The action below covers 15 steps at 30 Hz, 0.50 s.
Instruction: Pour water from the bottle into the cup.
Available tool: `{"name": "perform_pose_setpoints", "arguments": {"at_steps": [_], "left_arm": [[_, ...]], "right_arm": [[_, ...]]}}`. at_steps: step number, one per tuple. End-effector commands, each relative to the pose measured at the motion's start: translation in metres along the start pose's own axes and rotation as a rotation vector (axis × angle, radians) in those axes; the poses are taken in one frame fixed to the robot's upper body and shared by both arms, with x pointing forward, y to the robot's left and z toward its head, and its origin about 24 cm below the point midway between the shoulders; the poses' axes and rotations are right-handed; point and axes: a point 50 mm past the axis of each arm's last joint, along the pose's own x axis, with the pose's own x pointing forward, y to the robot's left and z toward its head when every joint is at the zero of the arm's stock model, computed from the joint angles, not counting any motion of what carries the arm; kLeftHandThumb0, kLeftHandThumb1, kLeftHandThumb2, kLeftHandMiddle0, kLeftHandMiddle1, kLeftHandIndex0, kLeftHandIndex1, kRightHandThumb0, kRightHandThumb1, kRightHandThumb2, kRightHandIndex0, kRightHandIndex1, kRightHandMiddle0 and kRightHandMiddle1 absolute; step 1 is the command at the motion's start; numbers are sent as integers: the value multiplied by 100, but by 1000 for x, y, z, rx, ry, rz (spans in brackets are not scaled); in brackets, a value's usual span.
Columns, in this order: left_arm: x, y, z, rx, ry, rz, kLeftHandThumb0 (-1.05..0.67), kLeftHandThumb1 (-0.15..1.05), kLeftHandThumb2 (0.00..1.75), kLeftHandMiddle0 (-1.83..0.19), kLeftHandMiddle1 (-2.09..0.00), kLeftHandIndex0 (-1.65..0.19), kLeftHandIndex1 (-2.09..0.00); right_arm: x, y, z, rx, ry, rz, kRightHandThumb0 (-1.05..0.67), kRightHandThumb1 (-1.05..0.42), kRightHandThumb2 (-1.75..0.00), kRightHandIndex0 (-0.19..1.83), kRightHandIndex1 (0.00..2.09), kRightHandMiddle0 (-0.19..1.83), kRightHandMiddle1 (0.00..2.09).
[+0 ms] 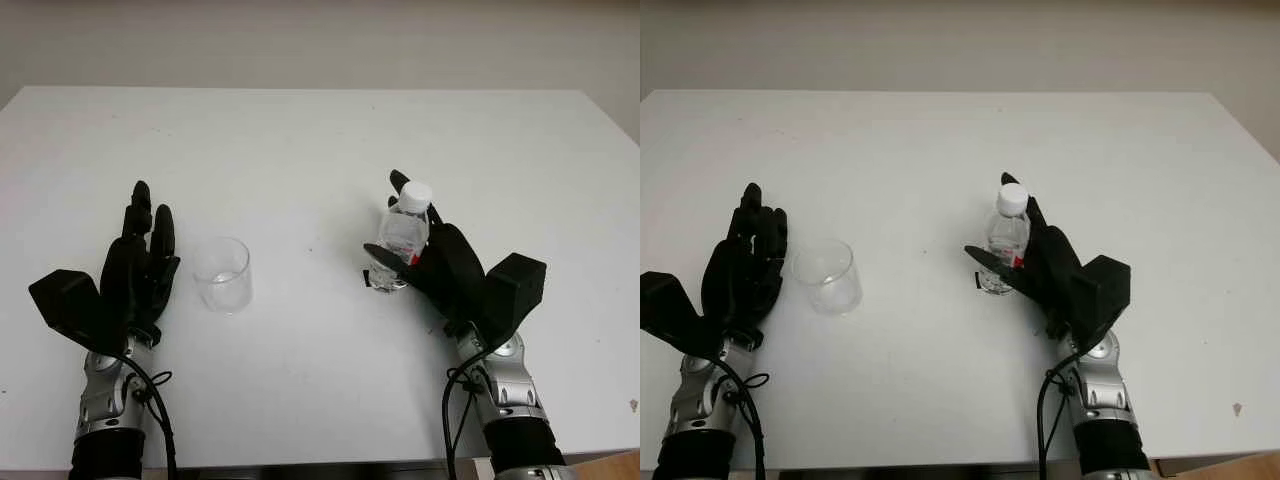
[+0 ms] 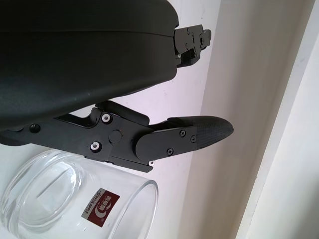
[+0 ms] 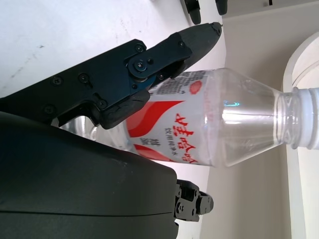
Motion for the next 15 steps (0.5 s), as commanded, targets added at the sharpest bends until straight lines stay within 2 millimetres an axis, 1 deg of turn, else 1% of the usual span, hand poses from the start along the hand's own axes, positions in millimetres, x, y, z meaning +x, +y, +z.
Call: {"name": "perform_pose_setpoints", "arguments": {"at_steps": [1, 6, 8, 13, 15], "left_arm": [[-4, 5, -4, 6, 22, 11, -62, 105, 52, 13, -5, 15, -5], [-3, 5, -4, 9, 23, 9, -62, 105, 52, 12, -5, 15, -5], [-3, 5, -4, 8, 22, 12, -62, 105, 52, 12, -6, 14, -6], [-3, 4, -4, 9, 26, 6, -62, 105, 52, 12, -5, 15, -5], [-2, 3, -4, 6, 25, 15, -62, 105, 52, 12, -6, 14, -6]], "right_arm": [[-5, -4, -1, -3, -10, -14, -83, -87, -5, -19, 0, -19, 1], [-11, -6, -3, -13, -16, -22, -88, -88, -6, -19, 0, -19, 0], [-12, -7, -3, -30, -20, -23, -94, -89, -6, -19, 0, -19, 0], [-17, -8, 1, -142, -37, -20, -103, -92, -6, -19, 0, -19, 0], [-18, -6, 4, -176, -60, -20, -103, -92, -6, -19, 0, -19, 0]]}}
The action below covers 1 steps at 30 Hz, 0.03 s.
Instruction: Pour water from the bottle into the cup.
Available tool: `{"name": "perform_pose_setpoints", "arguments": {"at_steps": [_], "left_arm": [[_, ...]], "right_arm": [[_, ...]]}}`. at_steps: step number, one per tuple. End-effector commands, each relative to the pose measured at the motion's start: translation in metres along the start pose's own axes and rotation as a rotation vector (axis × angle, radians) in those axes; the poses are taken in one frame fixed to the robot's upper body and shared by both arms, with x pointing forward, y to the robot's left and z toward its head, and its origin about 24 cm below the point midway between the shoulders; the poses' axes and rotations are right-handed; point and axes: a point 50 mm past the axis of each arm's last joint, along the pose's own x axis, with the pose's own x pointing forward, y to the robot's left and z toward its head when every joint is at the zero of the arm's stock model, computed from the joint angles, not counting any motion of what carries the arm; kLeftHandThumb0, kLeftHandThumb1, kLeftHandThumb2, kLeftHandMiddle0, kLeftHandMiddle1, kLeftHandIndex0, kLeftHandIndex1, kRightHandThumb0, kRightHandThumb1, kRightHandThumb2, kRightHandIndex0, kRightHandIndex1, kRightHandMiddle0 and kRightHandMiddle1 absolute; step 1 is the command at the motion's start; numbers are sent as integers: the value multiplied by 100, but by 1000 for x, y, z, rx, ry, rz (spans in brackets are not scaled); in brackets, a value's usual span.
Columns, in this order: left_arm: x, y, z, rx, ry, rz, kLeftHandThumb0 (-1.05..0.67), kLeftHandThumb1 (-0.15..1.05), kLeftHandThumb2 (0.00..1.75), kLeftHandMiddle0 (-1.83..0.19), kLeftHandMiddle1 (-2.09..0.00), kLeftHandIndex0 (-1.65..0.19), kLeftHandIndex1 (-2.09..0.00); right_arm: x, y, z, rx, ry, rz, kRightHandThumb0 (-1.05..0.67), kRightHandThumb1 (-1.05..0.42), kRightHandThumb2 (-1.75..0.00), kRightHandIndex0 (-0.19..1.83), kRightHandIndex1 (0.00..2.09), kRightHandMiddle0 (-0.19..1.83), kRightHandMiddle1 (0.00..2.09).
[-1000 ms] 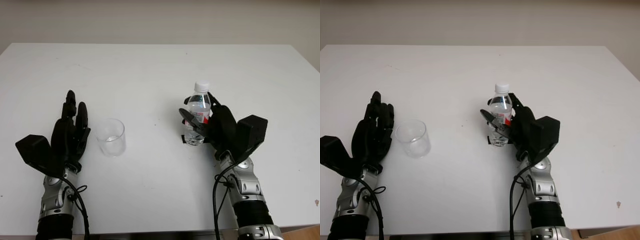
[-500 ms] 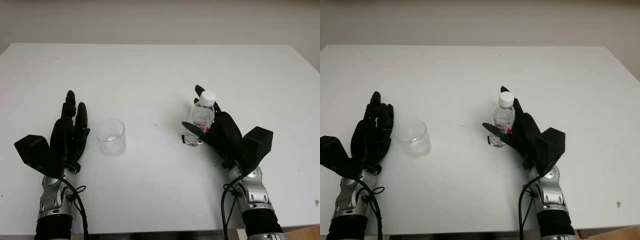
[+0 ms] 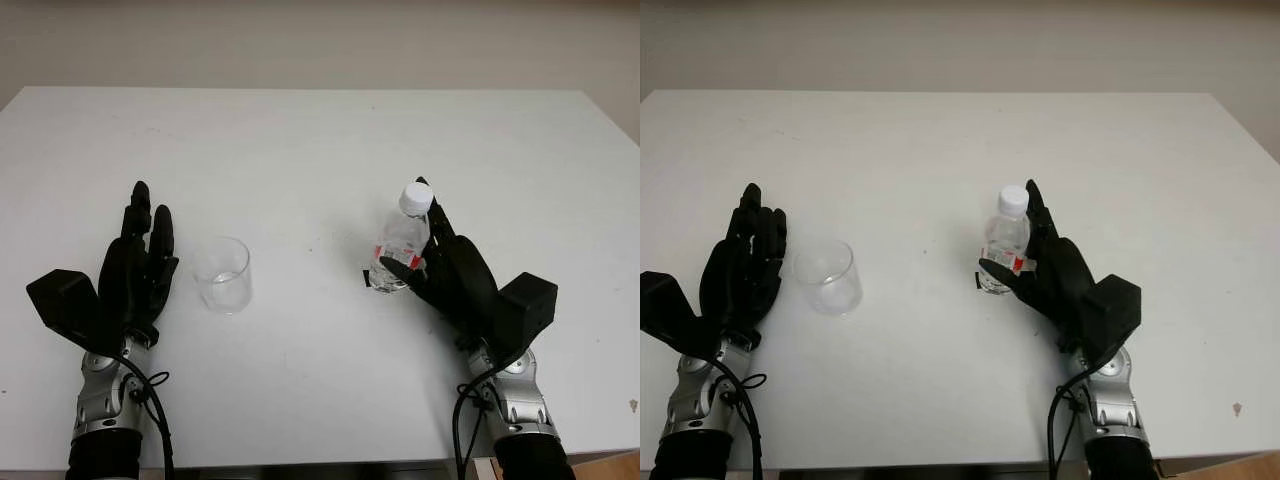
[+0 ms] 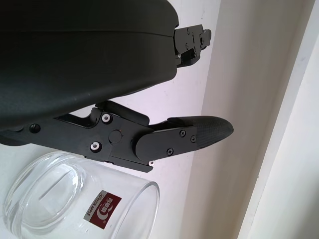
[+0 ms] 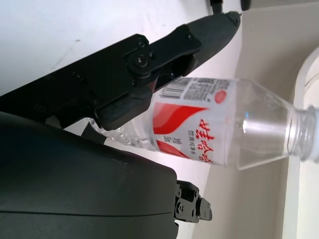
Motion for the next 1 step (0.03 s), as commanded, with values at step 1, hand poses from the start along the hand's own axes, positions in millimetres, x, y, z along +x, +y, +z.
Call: {"name": "perform_pose_setpoints", "arguments": {"at_steps": [1], "left_arm": [[-2, 1, -5, -1, 22, 18, -62, 105, 52, 10, -6, 13, -6]], "right_arm": [[-1, 0, 8, -37, -44, 4, -103, -92, -6, -19, 0, -19, 0]]}}
